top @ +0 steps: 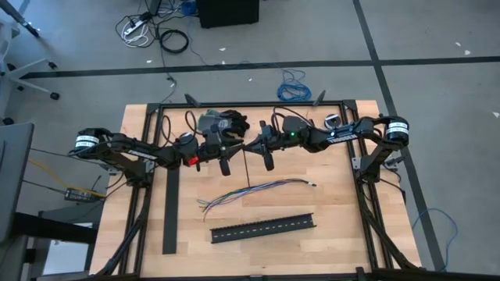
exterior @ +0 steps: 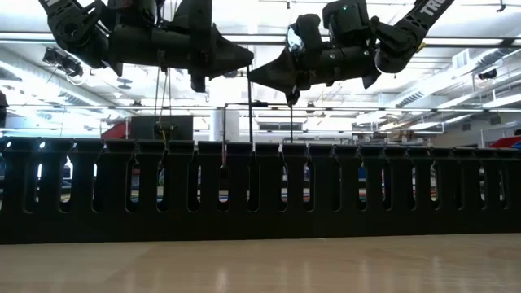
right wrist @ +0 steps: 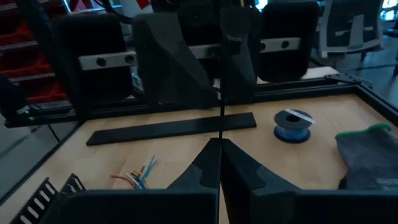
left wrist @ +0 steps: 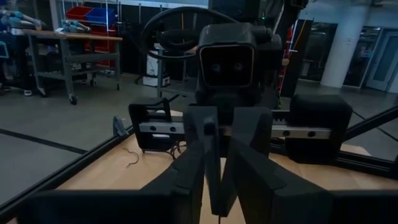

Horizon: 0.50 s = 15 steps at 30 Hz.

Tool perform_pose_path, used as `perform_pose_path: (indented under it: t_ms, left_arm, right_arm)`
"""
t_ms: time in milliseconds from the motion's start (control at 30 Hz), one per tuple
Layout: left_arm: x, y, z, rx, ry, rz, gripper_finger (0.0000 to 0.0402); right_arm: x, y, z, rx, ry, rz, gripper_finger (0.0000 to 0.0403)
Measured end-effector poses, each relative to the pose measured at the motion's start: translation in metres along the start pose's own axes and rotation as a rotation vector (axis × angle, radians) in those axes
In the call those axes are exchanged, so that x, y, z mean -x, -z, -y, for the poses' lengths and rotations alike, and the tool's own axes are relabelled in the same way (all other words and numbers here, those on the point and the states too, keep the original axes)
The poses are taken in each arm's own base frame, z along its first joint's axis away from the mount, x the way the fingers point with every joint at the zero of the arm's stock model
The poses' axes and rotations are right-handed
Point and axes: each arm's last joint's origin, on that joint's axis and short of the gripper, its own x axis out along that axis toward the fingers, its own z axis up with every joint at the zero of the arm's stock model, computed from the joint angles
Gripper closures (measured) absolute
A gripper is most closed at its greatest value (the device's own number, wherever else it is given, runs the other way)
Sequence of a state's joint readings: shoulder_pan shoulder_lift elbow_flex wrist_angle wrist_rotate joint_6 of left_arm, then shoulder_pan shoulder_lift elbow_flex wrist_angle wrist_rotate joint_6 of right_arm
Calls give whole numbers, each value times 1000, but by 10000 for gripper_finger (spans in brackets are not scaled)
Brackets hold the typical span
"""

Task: Ziptie cables
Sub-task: Wrap the cables together using the black zip tie

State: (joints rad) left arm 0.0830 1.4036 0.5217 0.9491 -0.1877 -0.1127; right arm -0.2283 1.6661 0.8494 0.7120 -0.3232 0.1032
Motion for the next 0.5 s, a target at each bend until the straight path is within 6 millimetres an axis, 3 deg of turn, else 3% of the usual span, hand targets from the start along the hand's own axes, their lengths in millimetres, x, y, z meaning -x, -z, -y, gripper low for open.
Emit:
perform_pose_path:
  t_ms: [267, 400, 500]
  left_arm:
    - [0, 1, 0, -8, 0, -6, 334]
    - [0, 2, 0, -41, -7, -18, 384]
    - [0, 2, -1, -59, -22, -20, 398]
  right_arm:
    - [0, 0, 0, 3, 6, 3, 403]
    - [0, -1, 0, 6, 9, 11, 403]
    - [0, -1, 0, 9, 10, 12, 403]
